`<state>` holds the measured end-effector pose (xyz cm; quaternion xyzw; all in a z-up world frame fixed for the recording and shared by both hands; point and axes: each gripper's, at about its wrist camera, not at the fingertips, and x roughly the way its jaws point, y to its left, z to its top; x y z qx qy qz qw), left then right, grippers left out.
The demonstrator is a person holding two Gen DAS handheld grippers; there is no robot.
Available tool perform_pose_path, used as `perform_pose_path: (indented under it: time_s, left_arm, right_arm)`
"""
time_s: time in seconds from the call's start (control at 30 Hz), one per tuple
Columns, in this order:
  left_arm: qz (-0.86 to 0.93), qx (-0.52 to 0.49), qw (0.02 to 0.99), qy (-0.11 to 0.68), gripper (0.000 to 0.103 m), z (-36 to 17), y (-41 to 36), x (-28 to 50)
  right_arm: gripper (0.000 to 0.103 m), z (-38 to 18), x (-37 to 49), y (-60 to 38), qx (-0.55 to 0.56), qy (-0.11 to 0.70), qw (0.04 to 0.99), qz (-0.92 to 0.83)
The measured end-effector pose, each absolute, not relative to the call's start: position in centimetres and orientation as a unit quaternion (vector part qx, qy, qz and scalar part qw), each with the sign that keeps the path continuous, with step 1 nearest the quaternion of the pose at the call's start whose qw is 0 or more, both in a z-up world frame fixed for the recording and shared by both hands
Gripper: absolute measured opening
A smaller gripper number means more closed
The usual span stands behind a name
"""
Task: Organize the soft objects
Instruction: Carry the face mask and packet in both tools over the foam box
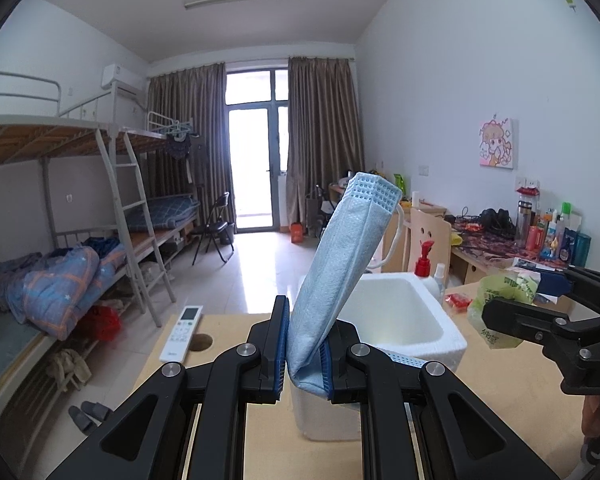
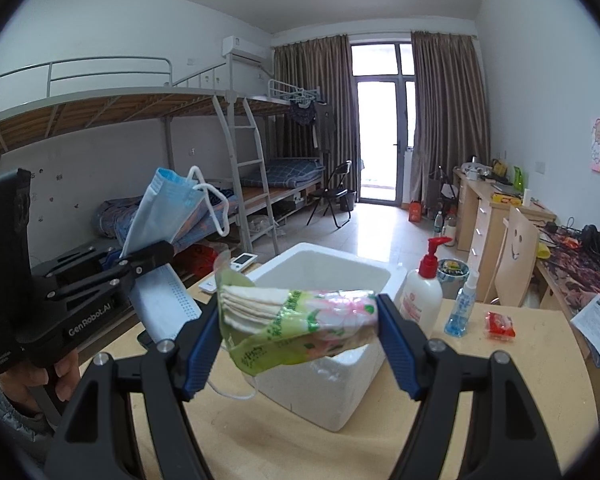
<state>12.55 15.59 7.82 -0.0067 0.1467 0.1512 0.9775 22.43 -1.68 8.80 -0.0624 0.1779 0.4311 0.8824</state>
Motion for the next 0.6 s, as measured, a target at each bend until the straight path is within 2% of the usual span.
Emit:
perform_pose_path:
  time_s: [0.6]
  left_arm:
    - [0.184, -0.017, 0.970, 0.158, 0.015, 7.7, 18.9, 15.5]
  right_arm:
    - [0.077, 8.2, 27.7, 3.1, -0.086, 0.204, 0.876, 0.428]
